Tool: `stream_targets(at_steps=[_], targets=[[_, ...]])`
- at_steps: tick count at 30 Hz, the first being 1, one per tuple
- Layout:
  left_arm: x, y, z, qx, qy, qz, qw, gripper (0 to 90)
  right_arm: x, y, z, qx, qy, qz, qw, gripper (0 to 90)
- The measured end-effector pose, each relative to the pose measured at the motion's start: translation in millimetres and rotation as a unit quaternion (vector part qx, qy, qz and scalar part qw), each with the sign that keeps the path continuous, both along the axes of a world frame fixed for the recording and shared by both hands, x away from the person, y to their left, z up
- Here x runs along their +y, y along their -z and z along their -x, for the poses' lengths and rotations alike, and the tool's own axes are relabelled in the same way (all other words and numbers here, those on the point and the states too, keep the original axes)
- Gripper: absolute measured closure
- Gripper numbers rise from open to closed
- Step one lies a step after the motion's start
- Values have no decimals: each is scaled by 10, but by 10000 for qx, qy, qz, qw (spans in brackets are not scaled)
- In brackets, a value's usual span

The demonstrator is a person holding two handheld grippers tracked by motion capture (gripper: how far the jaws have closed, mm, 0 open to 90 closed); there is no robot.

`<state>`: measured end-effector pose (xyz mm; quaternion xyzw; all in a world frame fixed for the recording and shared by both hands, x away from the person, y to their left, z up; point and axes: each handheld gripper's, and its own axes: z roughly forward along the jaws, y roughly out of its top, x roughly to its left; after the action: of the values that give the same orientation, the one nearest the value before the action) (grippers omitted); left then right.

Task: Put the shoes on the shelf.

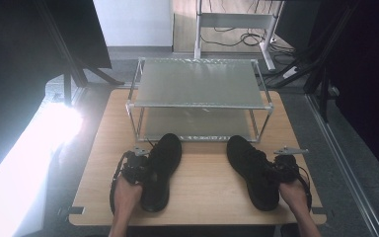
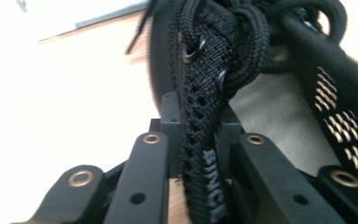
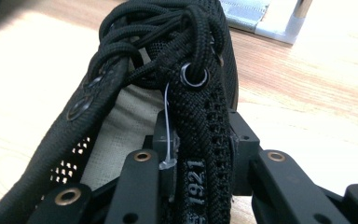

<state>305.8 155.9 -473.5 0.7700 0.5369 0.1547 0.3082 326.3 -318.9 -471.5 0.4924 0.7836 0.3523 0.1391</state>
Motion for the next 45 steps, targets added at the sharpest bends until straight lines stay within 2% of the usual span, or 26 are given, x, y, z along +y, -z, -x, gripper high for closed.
stream_targets(at_steps=[1,2,5,7,8,12,13,15,16,18,23,25,29,31,39,43,44,45], targets=[[26,9,1,-6,-18,124,9999,821,-39,1,-5,73,56,-222,9997,709],[41,13,4,-19,-49,174,9998,821,-39,1,-5,73,56,-222,9997,709],[83,22,3,0,-116,381,9992,824,-93,10,-13,181,147,-528,9983,709],[109,28,4,20,-160,534,9984,824,-106,14,-15,199,164,-603,9978,709],[121,31,5,31,-178,614,9979,825,-126,21,-19,243,178,-742,9968,709],[175,40,9,123,-250,1225,9921,824,-172,37,-31,364,202,-1108,9930,709],[171,27,14,111,-254,1271,9915,824,-177,39,-33,380,210,-1205,9918,709],[146,-9,26,77,-269,1232,9920,823,-167,26,-36,442,174,-1481,9878,708],[136,-27,31,72,-264,1238,9919,823,-167,26,-36,442,174,-1481,9878,708],[118,-57,46,66,-250,1290,9913,823,-147,10,-35,466,133,-1628,9855,707],[76,-120,89,2,-241,1470,9888,822,-73,-46,-27,488,23,-2009,9784,707],[57,-147,106,-46,-246,1529,9879,821,-33,-79,-24,502,-20,-2226,9736,706],[29,-200,144,-155,-246,1672,9855,820,35,-140,-21,525,-122,-2521,9662,704],[33,-215,159,-196,-256,1790,9833,820,79,-173,-14,509,-158,-2668,9623,704],[58,-314,224,-363,-322,2229,9736,820,184,-307,36,340,-48,-3058,9515,702],[52,-381,253,-431,-287,2378,9699,820,223,-394,87,310,13,-3260,9449,702],[49,-397,261,-455,-275,2412,9690,819,229,-415,97,281,9,-3268,9447,702],[46,-413,267,-466,-273,2454,9679,819,255,-463,121,300,31,-3342,9420,702]])
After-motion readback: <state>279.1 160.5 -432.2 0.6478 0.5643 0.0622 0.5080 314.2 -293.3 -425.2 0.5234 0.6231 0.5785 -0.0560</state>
